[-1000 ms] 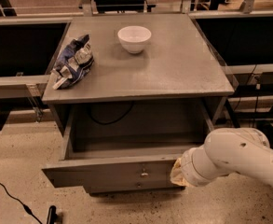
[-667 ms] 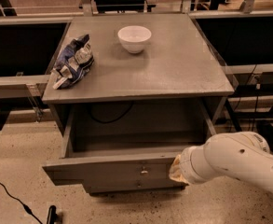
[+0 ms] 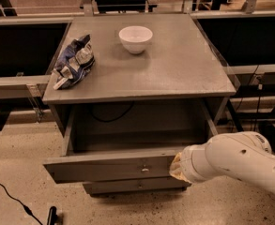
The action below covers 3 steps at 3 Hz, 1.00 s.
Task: Close top drawer
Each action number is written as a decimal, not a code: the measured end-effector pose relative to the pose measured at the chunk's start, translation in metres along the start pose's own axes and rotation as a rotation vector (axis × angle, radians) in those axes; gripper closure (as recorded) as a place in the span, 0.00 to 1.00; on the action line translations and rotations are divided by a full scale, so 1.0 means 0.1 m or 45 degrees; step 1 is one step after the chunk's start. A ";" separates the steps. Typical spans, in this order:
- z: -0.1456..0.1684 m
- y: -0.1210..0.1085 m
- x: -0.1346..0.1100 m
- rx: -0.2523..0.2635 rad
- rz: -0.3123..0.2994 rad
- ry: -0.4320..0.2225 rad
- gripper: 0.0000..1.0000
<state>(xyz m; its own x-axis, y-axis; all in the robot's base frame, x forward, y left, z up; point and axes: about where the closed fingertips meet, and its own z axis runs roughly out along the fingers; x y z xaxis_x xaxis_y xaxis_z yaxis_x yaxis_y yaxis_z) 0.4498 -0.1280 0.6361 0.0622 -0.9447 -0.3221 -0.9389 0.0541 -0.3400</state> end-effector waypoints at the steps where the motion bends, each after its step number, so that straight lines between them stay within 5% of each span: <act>1: 0.00 0.00 0.00 0.000 0.000 0.000 0.17; 2: 0.00 -0.01 -0.02 0.010 -0.001 -0.005 0.00; 3: -0.01 0.02 -0.03 0.010 -0.001 -0.005 0.00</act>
Offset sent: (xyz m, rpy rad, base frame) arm 0.0382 0.0001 0.0089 0.0321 -0.0569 -0.0092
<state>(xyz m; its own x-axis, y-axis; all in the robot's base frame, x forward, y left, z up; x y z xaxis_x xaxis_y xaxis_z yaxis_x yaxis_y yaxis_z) 0.4472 -0.1255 0.6375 0.0641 -0.9435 -0.3251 -0.9362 0.0560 -0.3470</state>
